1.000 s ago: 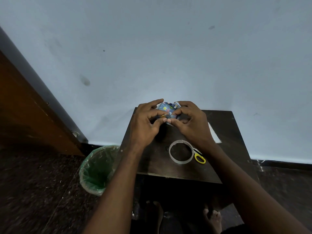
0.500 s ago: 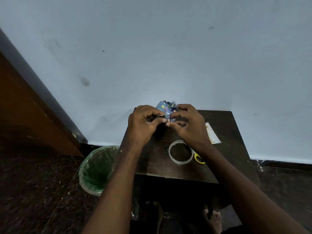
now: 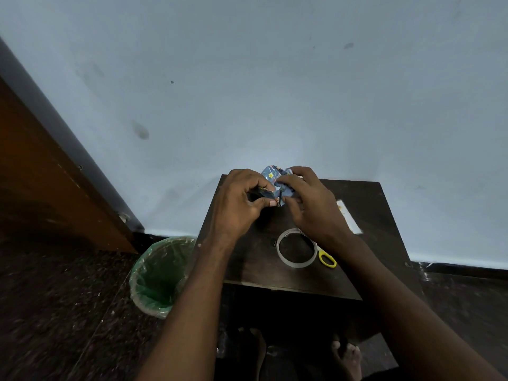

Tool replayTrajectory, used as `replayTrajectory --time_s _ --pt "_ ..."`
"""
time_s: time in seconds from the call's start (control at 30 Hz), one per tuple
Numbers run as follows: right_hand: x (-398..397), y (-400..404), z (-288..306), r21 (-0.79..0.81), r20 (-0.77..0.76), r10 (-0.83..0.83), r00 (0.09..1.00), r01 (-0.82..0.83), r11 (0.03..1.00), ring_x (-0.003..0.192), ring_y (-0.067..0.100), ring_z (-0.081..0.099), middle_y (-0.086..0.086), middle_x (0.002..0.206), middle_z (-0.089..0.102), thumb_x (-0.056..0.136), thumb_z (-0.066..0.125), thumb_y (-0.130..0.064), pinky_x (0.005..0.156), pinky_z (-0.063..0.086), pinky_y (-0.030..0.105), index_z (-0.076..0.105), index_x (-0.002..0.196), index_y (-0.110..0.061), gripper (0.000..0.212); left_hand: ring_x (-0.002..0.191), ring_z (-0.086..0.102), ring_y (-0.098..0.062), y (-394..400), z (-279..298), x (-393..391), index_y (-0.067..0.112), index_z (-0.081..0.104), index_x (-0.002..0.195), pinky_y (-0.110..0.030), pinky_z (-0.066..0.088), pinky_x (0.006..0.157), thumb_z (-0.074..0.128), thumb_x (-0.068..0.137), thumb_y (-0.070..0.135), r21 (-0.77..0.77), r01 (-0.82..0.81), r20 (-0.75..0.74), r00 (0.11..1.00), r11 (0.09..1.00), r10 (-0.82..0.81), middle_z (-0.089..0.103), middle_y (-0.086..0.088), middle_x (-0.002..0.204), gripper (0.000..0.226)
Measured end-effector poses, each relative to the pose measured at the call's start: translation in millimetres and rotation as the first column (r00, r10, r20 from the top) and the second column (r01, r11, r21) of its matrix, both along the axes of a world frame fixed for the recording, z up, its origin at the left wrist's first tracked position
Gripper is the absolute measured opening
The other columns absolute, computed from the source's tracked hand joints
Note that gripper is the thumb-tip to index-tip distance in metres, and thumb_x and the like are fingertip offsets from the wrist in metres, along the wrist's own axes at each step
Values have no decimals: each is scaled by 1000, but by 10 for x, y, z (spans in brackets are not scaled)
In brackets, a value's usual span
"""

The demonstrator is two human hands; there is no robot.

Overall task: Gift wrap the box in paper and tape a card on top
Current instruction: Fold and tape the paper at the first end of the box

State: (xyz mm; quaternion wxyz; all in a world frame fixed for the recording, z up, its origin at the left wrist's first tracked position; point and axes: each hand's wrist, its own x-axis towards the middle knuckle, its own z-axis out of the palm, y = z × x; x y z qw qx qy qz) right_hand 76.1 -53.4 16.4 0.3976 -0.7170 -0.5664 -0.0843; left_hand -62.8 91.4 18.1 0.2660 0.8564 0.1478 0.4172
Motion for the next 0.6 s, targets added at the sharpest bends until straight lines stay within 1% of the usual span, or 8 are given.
replayTrajectory --time_s 0.1,0.2,0.27,0.33,0.37,0.43,0.5,0.6 --pt "-18 -12 49 -21 17 -21 1000 21 1000 107 22 63 6 134 54 92 67 -5 71 44 28 61 121 -12 31 101 63 -16 -29 17 2 22 77 89 -45 55 82 99 66 20 10 12 -7 1000 1000 -12 73 10 97 32" --pt "-34 -11 67 -27 5 -17 1000 17 999 107 19 61 5 132 54 93 62 -4 72 46 30 57 132 -14 41 99 62 -15 -64 43 -23 23 71 86 -39 53 82 102 64 34 21 -3 -16 1000 1000 3 70 12 95 40" --pt "-35 -8 71 6 -77 -9 997 9 1000 112 17 61 3 135 56 92 61 -1 80 52 34 54 142 -17 53 96 60 -14 -113 72 -21 25 66 88 -35 52 79 100 65 48 19 -34 -11 999 999 34 67 13 94 47" --pt "-37 -6 68 60 -190 6 982 5 998 120 14 61 1 137 58 91 63 1 93 56 41 51 147 -20 61 97 59 -14 -161 87 7 25 64 93 -36 53 78 96 69 53 -10 -65 -12 998 998 65 66 13 95 49" --pt "-43 -8 72 74 -256 7 967 12 997 121 13 61 -1 136 60 91 65 0 96 57 41 49 148 -22 63 98 60 -13 -173 86 25 26 65 99 -37 54 79 93 71 53 -32 -79 -16 997 996 79 67 14 96 48" --pt "-47 -7 88 84 -369 0 930 33 996 119 9 64 -1 128 64 92 71 -3 93 59 36 48 148 -24 64 102 61 -11 -172 78 43 27 69 114 -36 55 83 89 76 50 -59 -106 -23 994 993 105 68 16 98 49" --pt "-49 -5 93 107 -436 11 900 40 993 114 7 67 -1 121 67 91 76 -5 90 61 30 52 142 -22 58 101 62 -12 -143 45 50 25 73 117 -38 55 86 85 79 43 -40 -109 -29 994 993 108 69 14 101 44" --pt "-55 0 95 155 -488 34 872 49 987 112 5 70 -2 117 72 93 75 -5 91 61 29 61 126 -14 37 93 63 -15 -121 13 52 19 76 96 -39 53 82 82 80 40 -12 -105 -23 994 994 105 70 7 96 27"
